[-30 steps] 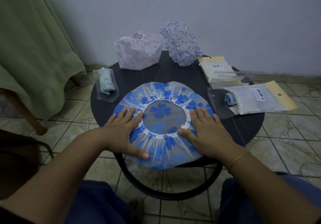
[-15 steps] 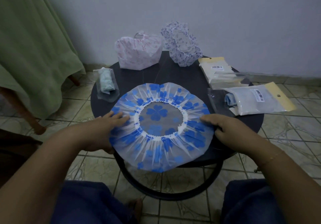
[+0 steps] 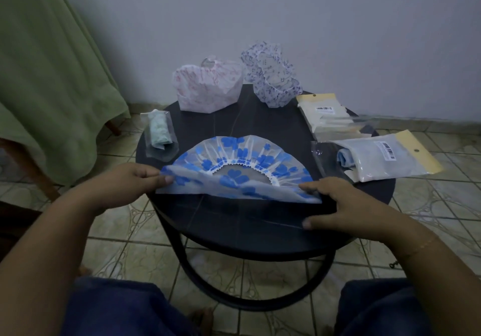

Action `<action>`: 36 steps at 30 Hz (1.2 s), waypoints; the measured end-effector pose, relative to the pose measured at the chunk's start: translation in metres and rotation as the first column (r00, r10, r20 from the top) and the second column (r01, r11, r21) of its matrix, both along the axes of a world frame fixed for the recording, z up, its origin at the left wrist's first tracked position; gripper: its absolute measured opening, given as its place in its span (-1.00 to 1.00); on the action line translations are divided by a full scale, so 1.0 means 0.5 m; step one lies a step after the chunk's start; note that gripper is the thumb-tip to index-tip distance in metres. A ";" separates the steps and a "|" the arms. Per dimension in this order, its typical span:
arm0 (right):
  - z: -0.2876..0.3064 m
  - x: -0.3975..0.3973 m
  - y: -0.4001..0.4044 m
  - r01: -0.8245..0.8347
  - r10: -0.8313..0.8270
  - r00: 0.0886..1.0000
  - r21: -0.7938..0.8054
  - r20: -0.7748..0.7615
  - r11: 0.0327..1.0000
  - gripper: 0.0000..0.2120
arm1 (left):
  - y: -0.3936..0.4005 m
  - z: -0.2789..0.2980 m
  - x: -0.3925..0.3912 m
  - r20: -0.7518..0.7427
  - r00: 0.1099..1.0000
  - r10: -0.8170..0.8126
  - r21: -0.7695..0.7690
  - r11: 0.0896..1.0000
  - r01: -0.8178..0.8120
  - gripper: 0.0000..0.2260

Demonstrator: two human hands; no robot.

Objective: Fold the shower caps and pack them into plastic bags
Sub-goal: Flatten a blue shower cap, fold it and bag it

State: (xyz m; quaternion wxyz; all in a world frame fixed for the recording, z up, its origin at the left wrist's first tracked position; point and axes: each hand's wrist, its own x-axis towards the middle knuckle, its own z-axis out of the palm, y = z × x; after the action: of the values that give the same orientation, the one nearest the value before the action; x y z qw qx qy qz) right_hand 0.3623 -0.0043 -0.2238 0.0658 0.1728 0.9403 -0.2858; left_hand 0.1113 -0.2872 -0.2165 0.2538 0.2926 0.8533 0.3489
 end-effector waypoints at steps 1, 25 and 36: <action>-0.004 -0.006 0.000 0.019 -0.020 0.998 -0.008 -0.058 1.000 -0.38 | 0.002 0.000 0.001 0.003 1.000 0.019 0.014 1.000 -0.019 -0.68; -0.013 -0.051 -0.064 0.493 -0.308 0.826 0.340 -0.473 0.801 -0.56 | 0.077 0.005 0.067 -0.717 0.692 0.085 -0.075 0.977 -0.198 -0.83; -0.080 -0.160 -0.122 0.089 -0.063 0.995 0.417 -0.076 0.905 -0.48 | 0.218 -0.091 0.114 -0.569 0.676 -0.469 -0.433 0.869 0.239 -0.54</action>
State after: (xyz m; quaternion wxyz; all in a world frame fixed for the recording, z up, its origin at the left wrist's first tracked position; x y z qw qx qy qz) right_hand 0.2820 -0.0652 -0.2638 -0.0127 0.2108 0.9738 -0.0846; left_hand 0.1681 -0.1783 -0.2620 0.0452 0.5123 0.8573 0.0217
